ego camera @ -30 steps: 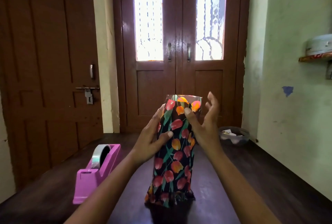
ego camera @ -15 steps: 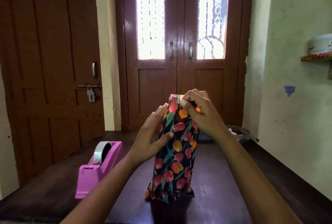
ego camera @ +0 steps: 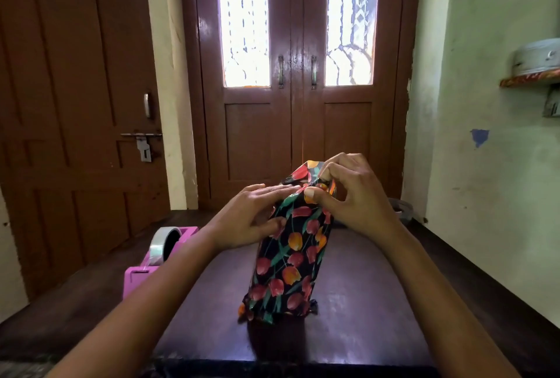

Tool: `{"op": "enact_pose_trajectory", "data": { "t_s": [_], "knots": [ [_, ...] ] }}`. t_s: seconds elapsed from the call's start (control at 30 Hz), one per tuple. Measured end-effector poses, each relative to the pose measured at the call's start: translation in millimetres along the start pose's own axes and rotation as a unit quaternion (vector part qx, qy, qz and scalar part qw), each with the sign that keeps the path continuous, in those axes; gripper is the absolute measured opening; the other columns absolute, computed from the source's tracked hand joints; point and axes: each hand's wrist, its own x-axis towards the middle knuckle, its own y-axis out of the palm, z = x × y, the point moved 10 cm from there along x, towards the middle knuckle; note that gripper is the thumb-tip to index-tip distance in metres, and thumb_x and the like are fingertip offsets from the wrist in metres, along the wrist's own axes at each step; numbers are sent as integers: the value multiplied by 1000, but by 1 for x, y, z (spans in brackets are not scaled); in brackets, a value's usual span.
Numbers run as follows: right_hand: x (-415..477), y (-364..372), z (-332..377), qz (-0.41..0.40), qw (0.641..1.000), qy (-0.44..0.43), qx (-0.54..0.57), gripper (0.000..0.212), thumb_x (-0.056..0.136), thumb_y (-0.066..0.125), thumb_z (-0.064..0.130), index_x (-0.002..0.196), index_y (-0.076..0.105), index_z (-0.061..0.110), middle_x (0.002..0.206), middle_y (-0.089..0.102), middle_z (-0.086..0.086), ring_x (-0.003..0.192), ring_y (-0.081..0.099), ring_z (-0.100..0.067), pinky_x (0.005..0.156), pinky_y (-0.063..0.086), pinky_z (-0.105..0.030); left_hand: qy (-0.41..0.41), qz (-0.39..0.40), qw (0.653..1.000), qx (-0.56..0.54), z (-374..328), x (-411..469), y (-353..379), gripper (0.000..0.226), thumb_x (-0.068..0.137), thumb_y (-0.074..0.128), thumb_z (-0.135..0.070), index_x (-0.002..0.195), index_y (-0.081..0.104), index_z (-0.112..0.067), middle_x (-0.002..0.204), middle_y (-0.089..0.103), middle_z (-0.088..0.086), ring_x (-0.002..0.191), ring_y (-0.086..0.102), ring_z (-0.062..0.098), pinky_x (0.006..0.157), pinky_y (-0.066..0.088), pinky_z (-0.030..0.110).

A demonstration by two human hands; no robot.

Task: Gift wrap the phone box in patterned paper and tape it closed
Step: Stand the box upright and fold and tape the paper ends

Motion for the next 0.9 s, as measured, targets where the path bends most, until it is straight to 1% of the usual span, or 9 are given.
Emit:
{"op": "enact_pose_trajectory", "data": {
  "t_s": [0.13, 0.3, 0.4, 0.47, 0.53, 0.6, 0.7, 0.8, 0.9],
  "knots": [
    [-11, 5, -1, 24, 999, -13, 36, 39, 75, 54, 56, 80, 57, 18, 90, 59, 4, 93, 50, -14, 77, 42, -29, 13, 30, 999, 19, 0, 2, -3, 53, 85, 52, -40, 135, 48, -26, 131, 56, -9, 117, 53, 5, 99, 45, 33],
    [-21, 4, 4, -2, 999, -44, -12, 39, 77, 56, 52, 98, 58, 19, 101, 65, 0, 101, 59, -21, 94, 46, -44, 14, 69, 997, 25, 4, 1, -4, 53, 84, 51, -44, 132, 52, -23, 129, 58, -9, 114, 54, 2, 99, 45, 30],
    [-19, -2, 10, -23, 998, -57, -12, 47, 74, 57, 56, 110, 50, 27, 106, 63, 0, 106, 53, -18, 99, 37, -40, -1, 84, 996, 16, 10, -4, -4, 52, 85, 54, -41, 133, 52, -22, 131, 56, -10, 116, 53, 4, 98, 45, 35],
    [-14, 2, 18, 4, 996, -78, -48, 58, 72, 54, 62, 120, 47, 29, 114, 60, 0, 113, 44, -16, 100, 31, -38, -7, 91, 996, 0, 10, -8, -5, 52, 85, 56, -37, 135, 50, -22, 133, 54, -10, 119, 51, 2, 101, 44, 33],
    [-11, 13, 24, 44, 992, -100, -61, 51, 73, 52, 61, 112, 57, 29, 121, 58, 2, 118, 40, -16, 103, 27, -41, -22, 109, 993, -25, 11, -13, -4, 52, 87, 52, -38, 136, 48, -24, 137, 51, -9, 123, 48, 2, 102, 44, 32],
    [-12, 17, 28, 54, 993, -105, -24, 35, 74, 54, 52, 93, 67, 25, 117, 62, 5, 118, 44, -13, 103, 26, -38, -79, 126, 985, -85, 18, -18, -4, 50, 87, 41, -45, 133, 50, -29, 138, 51, -7, 123, 48, 4, 101, 45, 32],
    [-24, 19, 40, 36, 991, -131, -9, 20, 74, 61, 39, 80, 69, 22, 97, 69, 9, 107, 52, -11, 104, 28, -32, -180, 99, 964, -172, 29, -16, -14, 50, 90, 30, -55, 114, 65, -30, 114, 65, -5, 105, 58, 7, 93, 46, 26],
    [-36, 24, 46, 24, 988, -151, -34, 9, 71, 69, 26, 76, 68, 19, 86, 69, 8, 100, 52, -10, 103, 30, -30, -204, 74, 963, -159, 28, -4, -17, 39, 93, 40, -48, 103, 71, -26, 94, 69, -6, 86, 64, 6, 76, 49, 15],
    [-40, 25, 43, 22, 989, -139, -36, 7, 71, 70, 24, 76, 69, 19, 85, 69, 7, 98, 51, -9, 101, 32, -30, -189, 57, 978, -71, 27, 4, -16, 27, 86, 58, -39, 101, 71, -21, 91, 69, -5, 79, 64, 6, 63, 48, 9]
  ]
}}
